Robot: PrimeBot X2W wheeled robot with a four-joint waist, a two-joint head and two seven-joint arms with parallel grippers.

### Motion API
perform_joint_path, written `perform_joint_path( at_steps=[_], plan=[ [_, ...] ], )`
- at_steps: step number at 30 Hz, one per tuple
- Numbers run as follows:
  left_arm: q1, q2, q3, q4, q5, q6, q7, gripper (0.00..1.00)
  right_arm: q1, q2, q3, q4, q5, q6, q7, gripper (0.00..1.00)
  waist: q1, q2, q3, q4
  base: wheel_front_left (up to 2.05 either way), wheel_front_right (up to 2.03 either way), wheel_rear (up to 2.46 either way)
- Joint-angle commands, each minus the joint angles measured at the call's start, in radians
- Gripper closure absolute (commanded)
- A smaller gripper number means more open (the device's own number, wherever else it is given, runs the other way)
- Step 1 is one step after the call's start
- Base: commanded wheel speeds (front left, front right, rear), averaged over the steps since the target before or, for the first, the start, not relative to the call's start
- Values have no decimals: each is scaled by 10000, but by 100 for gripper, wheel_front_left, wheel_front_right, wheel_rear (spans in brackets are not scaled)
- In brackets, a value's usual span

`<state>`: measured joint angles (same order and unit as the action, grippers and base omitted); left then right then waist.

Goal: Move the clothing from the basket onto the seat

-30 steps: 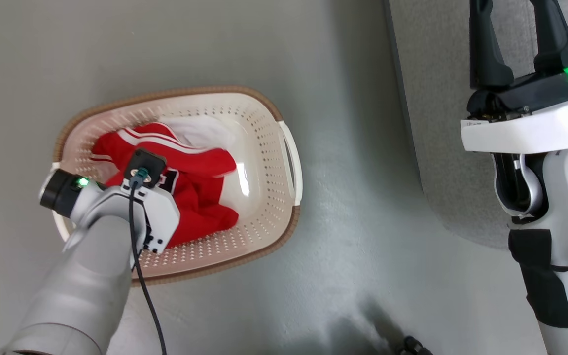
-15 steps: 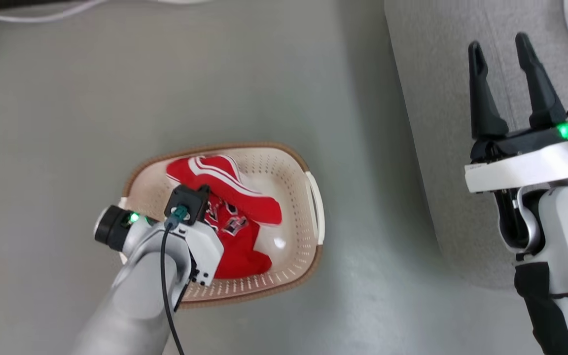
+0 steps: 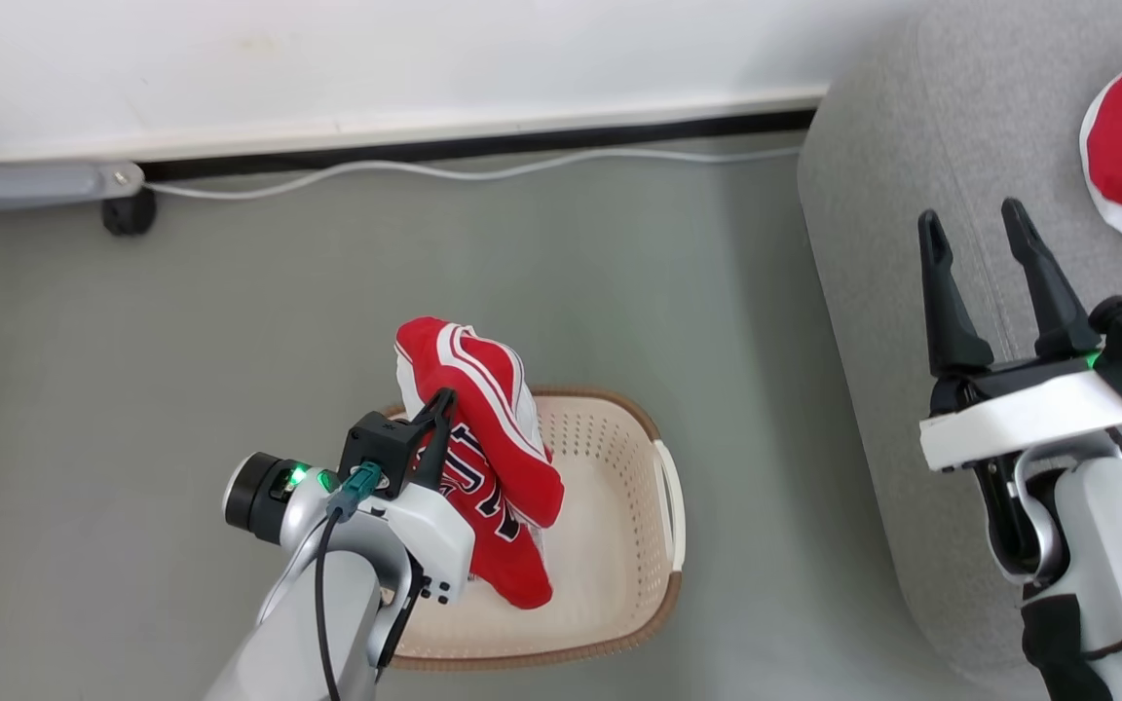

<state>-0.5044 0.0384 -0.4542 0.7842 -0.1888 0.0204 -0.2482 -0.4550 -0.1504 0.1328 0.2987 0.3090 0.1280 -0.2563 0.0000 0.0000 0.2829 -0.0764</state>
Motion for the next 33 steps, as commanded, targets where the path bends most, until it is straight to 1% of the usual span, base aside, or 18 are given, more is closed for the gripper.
perform_joint_path(
  at_steps=[1, 10, 17, 22, 33],
  plan=[
    [136, 125, 380, -577, -124, 96, -135, 100, 219, -35, 104, -161, 54, 27, -55, 0, 0, 0, -518, 248, 0, 0, 0],
    [656, 120, 890, -2182, -221, 19, -135, 100, 747, 0, 0, 105, 44, 27, -55, 0, 0, 0, -1418, 511, 0, 0, 0],
    [769, 119, 1238, -3102, -222, -172, -135, 100, 1148, 63, -39, 229, 44, 27, -55, 0, 0, 0, -1940, 558, 0, 0, 0],
    [749, 119, 1365, -3546, -176, -331, -135, 100, 1455, 136, -116, 281, 53, 27, -55, 0, 0, 0, -2184, 532, 0, 0, 0],
    [604, 153, 1645, -4256, -144, -488, -135, 100, 1757, 283, -120, 472, -14, 27, -55, 0, 0, 0, -2519, 443, 0, 0, 0]
  ],
)
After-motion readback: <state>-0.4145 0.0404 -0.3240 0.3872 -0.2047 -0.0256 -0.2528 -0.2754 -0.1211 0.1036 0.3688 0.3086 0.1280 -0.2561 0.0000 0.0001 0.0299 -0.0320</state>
